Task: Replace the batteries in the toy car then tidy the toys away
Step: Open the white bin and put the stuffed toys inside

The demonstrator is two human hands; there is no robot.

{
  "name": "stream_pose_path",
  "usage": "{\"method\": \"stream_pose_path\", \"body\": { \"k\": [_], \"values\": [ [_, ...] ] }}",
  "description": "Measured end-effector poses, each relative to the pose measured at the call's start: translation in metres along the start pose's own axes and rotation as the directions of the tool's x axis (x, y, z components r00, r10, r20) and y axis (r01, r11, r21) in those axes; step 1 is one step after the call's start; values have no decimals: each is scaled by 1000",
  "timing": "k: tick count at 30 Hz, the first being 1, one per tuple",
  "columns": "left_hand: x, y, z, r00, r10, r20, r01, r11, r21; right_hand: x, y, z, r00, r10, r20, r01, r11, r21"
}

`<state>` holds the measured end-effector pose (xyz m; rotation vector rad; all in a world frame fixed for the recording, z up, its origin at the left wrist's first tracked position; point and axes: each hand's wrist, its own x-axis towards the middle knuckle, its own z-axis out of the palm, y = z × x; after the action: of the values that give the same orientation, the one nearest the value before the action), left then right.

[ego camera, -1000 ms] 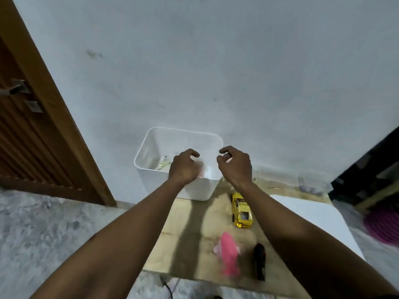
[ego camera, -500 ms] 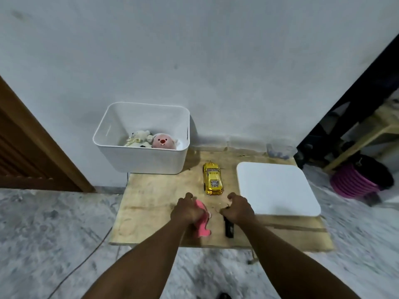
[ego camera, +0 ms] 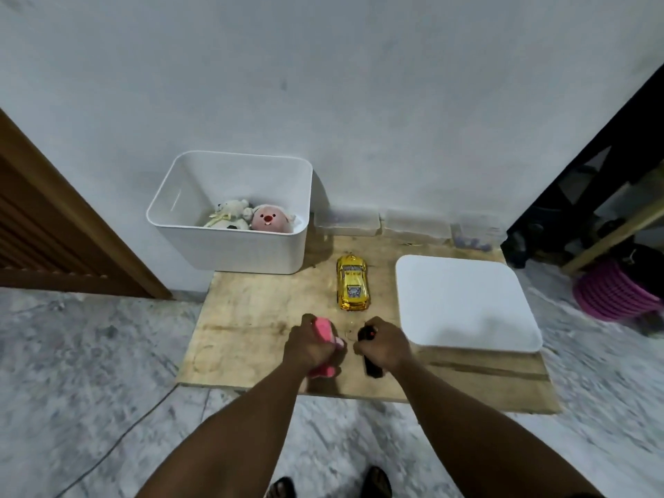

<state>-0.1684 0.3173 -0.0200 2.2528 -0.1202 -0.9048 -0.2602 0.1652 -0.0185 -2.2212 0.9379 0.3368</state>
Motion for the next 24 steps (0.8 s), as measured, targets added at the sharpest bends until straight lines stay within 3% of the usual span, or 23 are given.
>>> {"method": "stream_pose_path", "body": {
  "k": [6, 12, 16, 19, 24],
  "values": [
    [-24, 20, -71, 975, 171, -145, -183, 981, -71, -12, -53, -24, 955, -152, -253, 190, 972, 136],
    [-52, 58, -165, 874, 338, -350, -433, 868, -242, -14, -145, -59, 820, -325, -471, 445, 879, 169],
    [-57, 83, -229, 832, 315, -457, -494, 795, -352, -5, -210, -76, 783, -393, -483, 516, 843, 150],
    [-48, 95, -269, 842, 228, -489, -441, 813, -380, 11, -247, -82, 796, -403, -451, 505, 853, 131],
    [-15, 97, -312, 891, 157, -427, -332, 865, -376, 54, -301, -81, 853, -403, -331, 453, 887, 89]
  ]
}}
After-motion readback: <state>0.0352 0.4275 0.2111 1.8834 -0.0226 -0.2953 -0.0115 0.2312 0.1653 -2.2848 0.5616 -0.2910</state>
